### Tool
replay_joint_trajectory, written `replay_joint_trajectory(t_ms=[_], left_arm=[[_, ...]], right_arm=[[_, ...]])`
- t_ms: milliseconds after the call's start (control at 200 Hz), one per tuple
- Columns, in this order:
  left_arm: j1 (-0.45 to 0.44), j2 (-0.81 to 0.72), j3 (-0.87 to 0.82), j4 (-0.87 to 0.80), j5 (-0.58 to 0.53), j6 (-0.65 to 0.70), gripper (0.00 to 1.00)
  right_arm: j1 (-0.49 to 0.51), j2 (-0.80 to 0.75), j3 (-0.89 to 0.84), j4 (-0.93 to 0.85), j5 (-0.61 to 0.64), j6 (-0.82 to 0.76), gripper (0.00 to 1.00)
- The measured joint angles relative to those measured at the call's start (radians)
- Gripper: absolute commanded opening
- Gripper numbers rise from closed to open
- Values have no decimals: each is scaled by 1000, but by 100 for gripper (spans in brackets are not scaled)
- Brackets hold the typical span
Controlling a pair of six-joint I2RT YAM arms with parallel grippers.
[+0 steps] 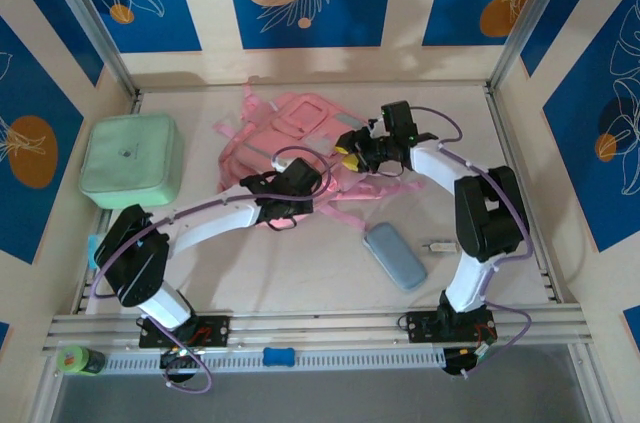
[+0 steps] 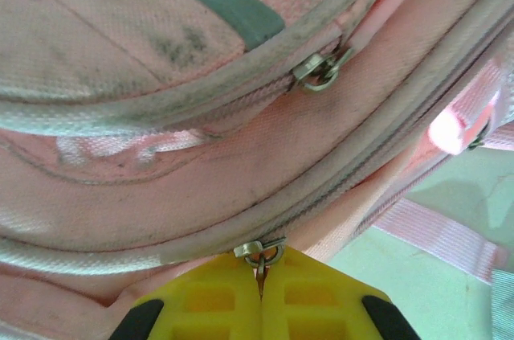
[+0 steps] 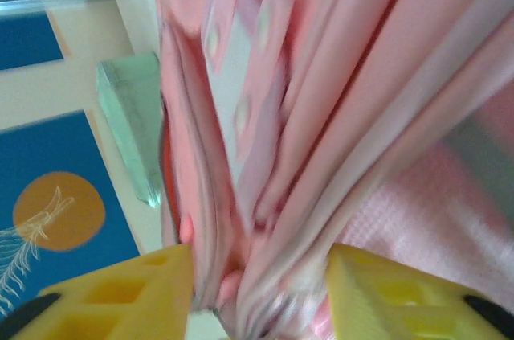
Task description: Pack books, pencil case, and school supplies into a backpack
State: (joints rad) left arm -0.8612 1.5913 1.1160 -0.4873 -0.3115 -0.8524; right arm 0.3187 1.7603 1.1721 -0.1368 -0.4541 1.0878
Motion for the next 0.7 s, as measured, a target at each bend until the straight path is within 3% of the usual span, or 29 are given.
replay_joint_trajectory(t_ms=[185, 305, 425, 610, 700], left_arm=[[0, 23, 16, -1, 18, 14, 0], [0, 34, 26, -4, 24, 20, 0], [0, 34, 26, -6, 24, 24, 0], [2, 29, 22, -18, 12, 24, 0], [6, -4, -14, -17, -4, 24, 0]], right_arm=[[105, -92, -156, 114, -4, 176, 58], [165, -77, -159, 155, 34, 251, 43], [171, -47, -146, 182, 65, 266, 15], [140, -13, -119, 137, 63, 207, 0], [116, -8, -84, 83, 49, 130, 0]])
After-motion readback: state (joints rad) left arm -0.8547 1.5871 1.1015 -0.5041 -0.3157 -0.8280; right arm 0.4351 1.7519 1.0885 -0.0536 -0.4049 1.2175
